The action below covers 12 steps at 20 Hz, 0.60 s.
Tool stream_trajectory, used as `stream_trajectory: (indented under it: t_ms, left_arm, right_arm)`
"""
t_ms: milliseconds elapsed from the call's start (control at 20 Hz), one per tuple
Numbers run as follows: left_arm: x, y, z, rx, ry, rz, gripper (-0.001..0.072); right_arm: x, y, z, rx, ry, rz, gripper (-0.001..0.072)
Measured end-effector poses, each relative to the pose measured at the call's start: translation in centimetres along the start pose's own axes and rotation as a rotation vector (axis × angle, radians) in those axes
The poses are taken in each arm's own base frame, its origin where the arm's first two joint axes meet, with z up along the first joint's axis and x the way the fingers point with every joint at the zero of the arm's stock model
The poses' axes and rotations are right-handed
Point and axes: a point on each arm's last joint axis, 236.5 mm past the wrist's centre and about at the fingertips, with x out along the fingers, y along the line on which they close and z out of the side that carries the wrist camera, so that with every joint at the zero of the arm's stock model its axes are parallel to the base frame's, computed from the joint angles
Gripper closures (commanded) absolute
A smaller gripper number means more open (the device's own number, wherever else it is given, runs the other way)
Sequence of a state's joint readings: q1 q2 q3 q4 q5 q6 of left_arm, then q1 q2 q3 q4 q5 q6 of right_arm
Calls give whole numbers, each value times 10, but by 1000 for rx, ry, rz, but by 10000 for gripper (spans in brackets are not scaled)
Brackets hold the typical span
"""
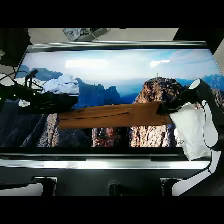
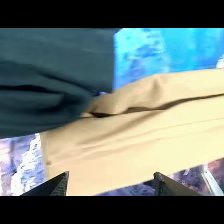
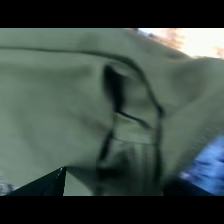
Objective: Fold the shirts.
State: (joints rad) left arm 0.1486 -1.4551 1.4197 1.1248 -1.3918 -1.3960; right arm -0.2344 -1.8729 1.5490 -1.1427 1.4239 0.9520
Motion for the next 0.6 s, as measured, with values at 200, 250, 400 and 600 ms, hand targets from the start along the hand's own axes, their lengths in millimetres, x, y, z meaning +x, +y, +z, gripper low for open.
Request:
stream_trajectory:
  t_ms: [200,250,400,600]
  left_arm:
    - [-6,-36,-2,94,-22,-39,240]
    - [-4,-52,-3,132,-25,-72,531]
    - [17,-99,-8,216,-36,-153,681]
    - [82,-170,-24,254,-22,-261,681]
  right_arm:
    - [11,6,-3,75,19,46,674]
    - [8,9,0,77,6,54,674]
    - [-19,31,13,48,-70,82,674]
    - [-68,72,11,-28,-122,88,674]
